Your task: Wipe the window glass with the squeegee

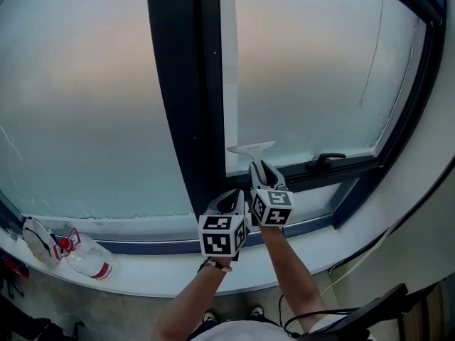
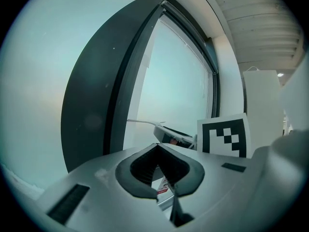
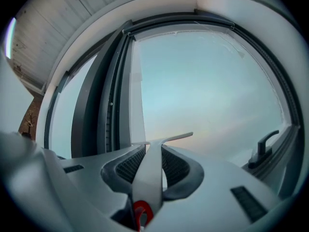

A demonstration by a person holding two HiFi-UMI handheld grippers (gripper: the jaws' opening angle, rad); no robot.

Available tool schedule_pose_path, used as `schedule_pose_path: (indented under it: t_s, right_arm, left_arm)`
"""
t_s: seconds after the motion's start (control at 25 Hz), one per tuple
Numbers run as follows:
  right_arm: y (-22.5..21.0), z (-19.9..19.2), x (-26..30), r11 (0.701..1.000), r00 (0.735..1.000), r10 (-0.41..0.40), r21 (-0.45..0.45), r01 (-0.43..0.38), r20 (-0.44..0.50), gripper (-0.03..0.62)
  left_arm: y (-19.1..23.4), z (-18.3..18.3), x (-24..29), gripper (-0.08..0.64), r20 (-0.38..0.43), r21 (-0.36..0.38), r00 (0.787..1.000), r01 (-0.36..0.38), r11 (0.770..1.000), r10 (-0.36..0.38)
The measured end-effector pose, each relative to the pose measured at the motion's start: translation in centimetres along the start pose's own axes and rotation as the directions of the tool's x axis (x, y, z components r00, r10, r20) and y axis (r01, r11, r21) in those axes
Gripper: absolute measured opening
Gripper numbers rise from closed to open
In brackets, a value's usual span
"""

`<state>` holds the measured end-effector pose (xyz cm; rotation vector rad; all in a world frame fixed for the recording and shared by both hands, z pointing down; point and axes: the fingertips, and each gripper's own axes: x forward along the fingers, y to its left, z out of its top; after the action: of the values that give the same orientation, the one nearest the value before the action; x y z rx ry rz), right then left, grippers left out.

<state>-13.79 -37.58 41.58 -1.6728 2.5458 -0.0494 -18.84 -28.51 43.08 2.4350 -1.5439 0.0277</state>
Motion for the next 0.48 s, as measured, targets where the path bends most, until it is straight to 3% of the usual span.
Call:
schedule_pose_path:
  t_s: [0.48]
  right_arm:
    - [-0.5, -6.2, -0.3, 0.999, 0.996, 0.001, 0.034, 0.002, -0.09, 0.092]
  left_arm:
    - [1.3, -4.2, 0.4, 0.0, -0.077, -0.046, 0.997, -0.027, 0.999, 0.023]
